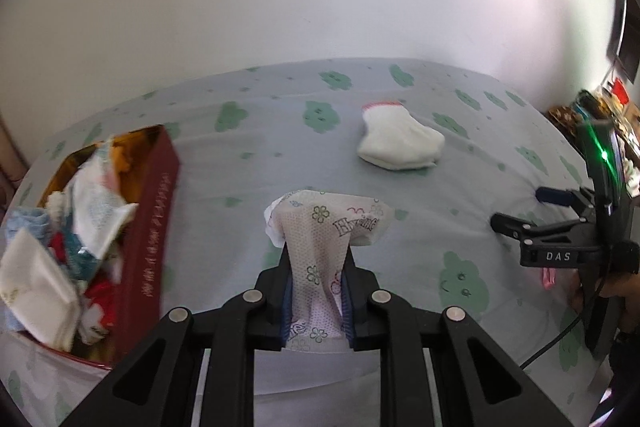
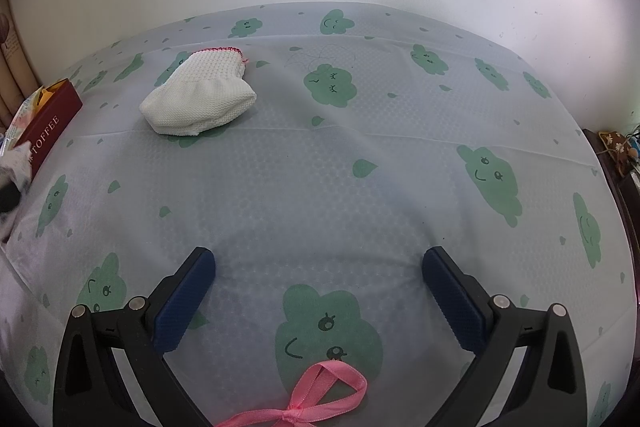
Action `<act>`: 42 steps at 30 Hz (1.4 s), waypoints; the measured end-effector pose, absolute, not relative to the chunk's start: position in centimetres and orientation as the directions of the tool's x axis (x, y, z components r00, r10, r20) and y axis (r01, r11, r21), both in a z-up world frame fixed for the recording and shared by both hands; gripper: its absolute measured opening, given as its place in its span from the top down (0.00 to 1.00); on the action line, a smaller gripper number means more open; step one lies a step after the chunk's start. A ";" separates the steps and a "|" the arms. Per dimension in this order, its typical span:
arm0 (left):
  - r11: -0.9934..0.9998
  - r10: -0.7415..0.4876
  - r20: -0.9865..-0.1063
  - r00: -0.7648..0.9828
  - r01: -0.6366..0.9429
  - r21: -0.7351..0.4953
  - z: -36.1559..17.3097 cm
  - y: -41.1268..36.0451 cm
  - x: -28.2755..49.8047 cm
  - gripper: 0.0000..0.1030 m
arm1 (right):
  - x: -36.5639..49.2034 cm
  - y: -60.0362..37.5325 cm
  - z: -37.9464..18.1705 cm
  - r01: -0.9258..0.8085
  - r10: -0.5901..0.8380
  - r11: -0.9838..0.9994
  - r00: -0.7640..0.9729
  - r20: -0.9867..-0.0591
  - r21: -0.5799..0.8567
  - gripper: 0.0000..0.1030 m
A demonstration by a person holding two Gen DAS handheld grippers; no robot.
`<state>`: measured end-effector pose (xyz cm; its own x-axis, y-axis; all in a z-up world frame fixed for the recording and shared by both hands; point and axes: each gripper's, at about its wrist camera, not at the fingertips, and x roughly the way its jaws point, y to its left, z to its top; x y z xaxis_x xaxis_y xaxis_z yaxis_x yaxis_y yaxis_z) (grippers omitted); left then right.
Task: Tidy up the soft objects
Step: 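Lift the floral pad with the left gripper while the right grasps the white knit glove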
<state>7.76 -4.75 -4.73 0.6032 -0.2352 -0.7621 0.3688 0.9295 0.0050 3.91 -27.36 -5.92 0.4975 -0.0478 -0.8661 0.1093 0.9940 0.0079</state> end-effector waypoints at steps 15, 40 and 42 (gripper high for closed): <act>0.974 -0.154 -0.713 0.684 0.226 0.007 -0.7 2.8 8.0 0.81 | 4.1 -27.5 -5.8 0.106 -0.055 0.994 0.498 -0.866 -0.002 0.00; 0.999 -0.043 -0.705 0.708 0.035 -0.026 0.6 11.7 9.3 0.81 | 13.8 -19.5 -2.8 -0.057 0.031 0.998 0.544 -0.839 0.000 0.03; 0.999 -0.037 -0.706 0.707 0.030 -0.022 0.8 12.0 9.6 0.81 | 14.9 -19.0 -3.3 -0.051 0.020 0.999 0.538 -0.843 -0.008 0.06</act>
